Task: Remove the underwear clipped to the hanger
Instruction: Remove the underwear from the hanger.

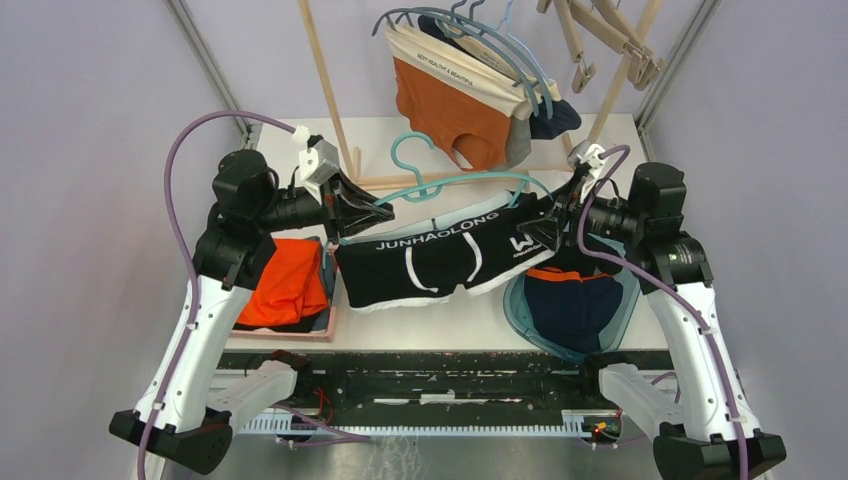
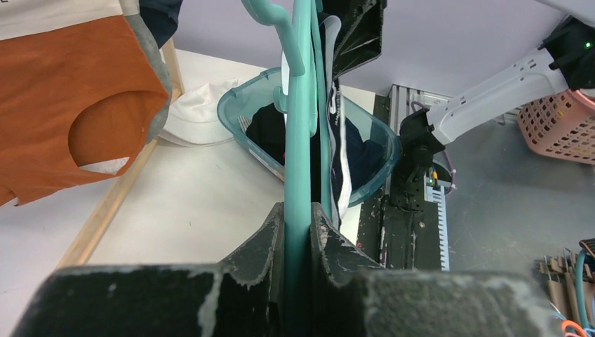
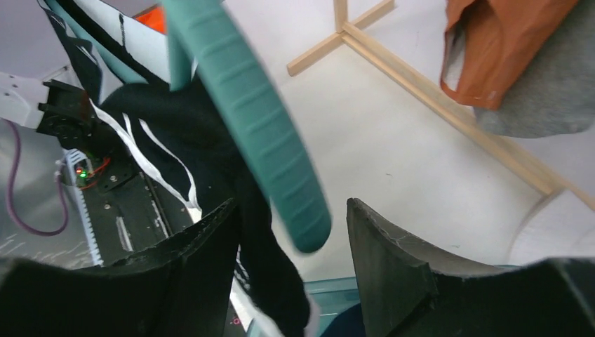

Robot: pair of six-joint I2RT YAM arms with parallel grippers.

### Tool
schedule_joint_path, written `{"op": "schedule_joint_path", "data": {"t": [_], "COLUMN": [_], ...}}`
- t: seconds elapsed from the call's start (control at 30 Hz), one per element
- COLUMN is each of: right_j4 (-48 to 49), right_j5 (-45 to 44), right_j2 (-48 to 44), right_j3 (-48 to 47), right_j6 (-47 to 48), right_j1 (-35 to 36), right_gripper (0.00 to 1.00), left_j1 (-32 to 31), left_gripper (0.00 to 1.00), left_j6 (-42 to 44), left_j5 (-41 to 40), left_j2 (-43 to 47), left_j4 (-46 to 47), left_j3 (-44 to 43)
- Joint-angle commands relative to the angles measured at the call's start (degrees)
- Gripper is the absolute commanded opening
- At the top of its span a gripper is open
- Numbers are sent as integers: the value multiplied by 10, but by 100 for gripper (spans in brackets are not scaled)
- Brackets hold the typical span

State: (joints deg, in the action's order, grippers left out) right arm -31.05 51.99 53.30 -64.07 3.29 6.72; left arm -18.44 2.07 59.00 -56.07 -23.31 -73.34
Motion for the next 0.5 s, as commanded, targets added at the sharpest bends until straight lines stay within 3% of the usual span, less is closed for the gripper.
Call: {"op": "schedule_joint_path", "data": {"t": [0.0,0.23,0.47], "right_j4": [-40,-13,44], "right_j5": [-53,18,20], "right_j2": [-34,-29,-11], "right_j3": [-43,-31,-35], "right_j6": [63,42,-15], "right_j1": [-4,-4,-4], "right_gripper": [66,68,66], "left_j1": [10,12,12], "left_gripper": [3,3,3], "left_j6": [-68,-97,-101], "left_j5": [-8,39,66], "left_j2": [2,-4,0], "left_j4": [61,90,91], "left_j3": [-4,5,6]}}
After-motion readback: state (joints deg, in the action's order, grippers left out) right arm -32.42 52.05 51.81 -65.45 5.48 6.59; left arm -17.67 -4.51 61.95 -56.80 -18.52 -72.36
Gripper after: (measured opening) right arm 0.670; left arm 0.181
